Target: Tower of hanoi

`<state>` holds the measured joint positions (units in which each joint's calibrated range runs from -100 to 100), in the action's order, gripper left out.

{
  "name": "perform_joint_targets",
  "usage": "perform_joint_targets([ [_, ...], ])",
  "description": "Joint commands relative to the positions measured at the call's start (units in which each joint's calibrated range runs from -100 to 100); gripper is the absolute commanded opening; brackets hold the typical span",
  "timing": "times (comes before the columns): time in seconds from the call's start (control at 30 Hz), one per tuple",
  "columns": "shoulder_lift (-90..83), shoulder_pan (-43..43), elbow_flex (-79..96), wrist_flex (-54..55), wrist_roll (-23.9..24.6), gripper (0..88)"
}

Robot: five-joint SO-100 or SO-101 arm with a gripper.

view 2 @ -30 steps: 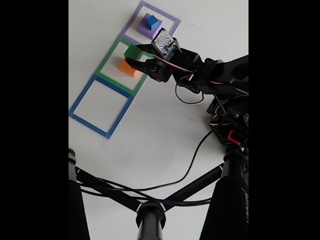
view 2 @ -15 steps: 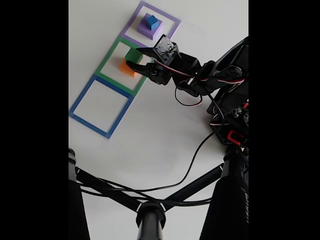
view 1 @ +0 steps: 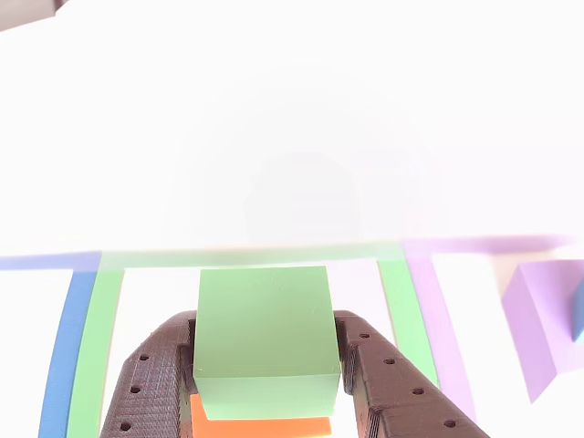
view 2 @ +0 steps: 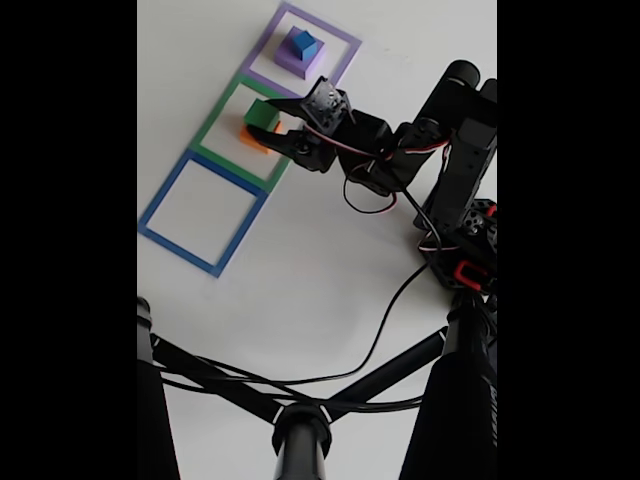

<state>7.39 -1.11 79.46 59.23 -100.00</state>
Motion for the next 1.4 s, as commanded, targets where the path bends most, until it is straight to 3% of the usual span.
perform_joint_targets([
  [0.0,0.6,1.0,-1.8,2.4,0.0,8.6],
  [0.87,-1.9,1.0,-0.9,1.4,0.0,24.6],
  [1.13,-23.7,-1.1,2.4,-19.0,0.0,21.9],
  [1.27,-38.5,-3.1,-0.6,-40.0,0.0,17.0],
  [1.37,-46.3,-4.4,-6.9,-57.6,0.0,7.4],
])
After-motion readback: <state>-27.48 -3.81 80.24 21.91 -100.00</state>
